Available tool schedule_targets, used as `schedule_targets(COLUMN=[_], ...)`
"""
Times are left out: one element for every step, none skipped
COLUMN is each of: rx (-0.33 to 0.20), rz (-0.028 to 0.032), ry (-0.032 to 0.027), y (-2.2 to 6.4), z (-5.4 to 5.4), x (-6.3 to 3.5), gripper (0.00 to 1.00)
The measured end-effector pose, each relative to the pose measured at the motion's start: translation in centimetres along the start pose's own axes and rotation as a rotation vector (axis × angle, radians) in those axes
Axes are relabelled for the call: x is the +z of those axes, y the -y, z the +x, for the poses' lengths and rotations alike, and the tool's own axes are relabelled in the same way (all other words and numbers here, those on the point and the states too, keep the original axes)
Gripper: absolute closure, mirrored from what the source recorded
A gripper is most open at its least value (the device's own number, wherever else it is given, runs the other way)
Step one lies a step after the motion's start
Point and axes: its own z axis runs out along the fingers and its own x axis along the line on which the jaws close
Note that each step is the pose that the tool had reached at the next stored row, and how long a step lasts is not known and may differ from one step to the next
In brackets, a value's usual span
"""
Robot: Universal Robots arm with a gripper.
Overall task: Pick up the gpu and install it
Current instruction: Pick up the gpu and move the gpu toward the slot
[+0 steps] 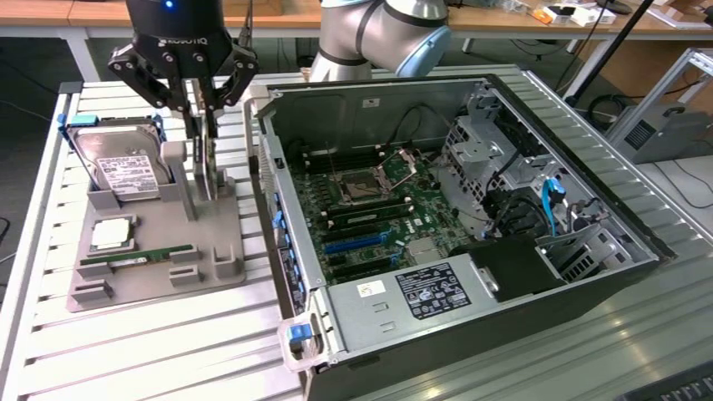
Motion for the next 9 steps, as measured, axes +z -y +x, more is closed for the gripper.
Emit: schedule_targets(rx=[0.0,0.0,0.0,0.0,0.0,0.0,0.0,0.0,0.0], rz=[-0.0001,-0.0001,-0.0001,-0.0001,-0.0001,-0.0001,-0.0001,-0.0001,-0.0001], ry=[-0.0001,0.0,0.0001,0.0,0.0,0.0,0.0,0.0,0.0], y=[0.0,0.0,0.0,0.0,0.0,0.0,0.0,0.0,0.0], z=[0.0,0.0,0.0,0.0,0.0,0.0,0.0,0.0,0.0], x=[-0.05,-0.13,-0.2,-0.28,-0.33,-0.39,-0.44,-0.5,-0.57], gripper=[0.73,0.73,0.73,0.73,0.73,0.73,0.73,0.73,0.73])
